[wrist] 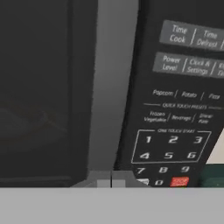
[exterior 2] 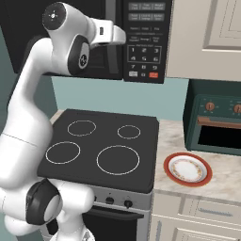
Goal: Pick the kebab skewer from the counter and place it in the microwave. Then turn on the microwave.
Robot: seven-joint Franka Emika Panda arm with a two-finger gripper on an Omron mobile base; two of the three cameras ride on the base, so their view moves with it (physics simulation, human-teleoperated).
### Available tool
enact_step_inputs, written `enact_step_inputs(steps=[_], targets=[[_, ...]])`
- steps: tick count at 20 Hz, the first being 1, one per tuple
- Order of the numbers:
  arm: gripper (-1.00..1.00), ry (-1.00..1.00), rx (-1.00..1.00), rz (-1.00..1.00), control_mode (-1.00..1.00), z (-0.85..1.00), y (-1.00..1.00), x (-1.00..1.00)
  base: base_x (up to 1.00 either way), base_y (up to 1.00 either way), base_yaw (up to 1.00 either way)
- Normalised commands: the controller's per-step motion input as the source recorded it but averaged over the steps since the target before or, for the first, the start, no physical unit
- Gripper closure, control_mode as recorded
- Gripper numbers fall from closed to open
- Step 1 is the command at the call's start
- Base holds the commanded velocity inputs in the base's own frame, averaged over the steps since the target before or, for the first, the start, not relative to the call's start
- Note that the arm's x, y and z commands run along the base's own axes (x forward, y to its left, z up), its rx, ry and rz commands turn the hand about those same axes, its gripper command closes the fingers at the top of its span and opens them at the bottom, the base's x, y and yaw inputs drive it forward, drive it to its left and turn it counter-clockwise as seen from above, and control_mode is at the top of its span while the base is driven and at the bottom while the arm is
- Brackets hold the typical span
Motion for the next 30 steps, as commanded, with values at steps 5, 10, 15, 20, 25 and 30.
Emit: enact_step_inputs(steps=[5, 10, 15, 20, 25, 30], targets=[[1.00, 0.04, 0.32, -0.01, -1.00, -0.02, -0.14, -0.15, 0.00, 0.00, 0.00], [1.00, 0.02, 0.30, -0.02, -1.00, -0.20, -0.14, -0.05, 0.00, 0.00, 0.00], [1.00, 0.00, 0.28, -0.05, -1.00, -0.30, -0.14, 0.00, 0.00, 0.00, 0.00], [1.00, -0.01, 0.26, -0.06, -1.00, -0.30, -0.13, -0.05, 0.00, 0.00, 0.00], [1.00, 0.00, 0.23, -0.07, -1.00, -0.18, -0.11, -0.09, 0.00, 0.00, 0.00], [1.00, 0.00, 0.22, -0.08, -1.00, -0.09, -0.13, -0.08, 0.00, 0.00, 0.00]])
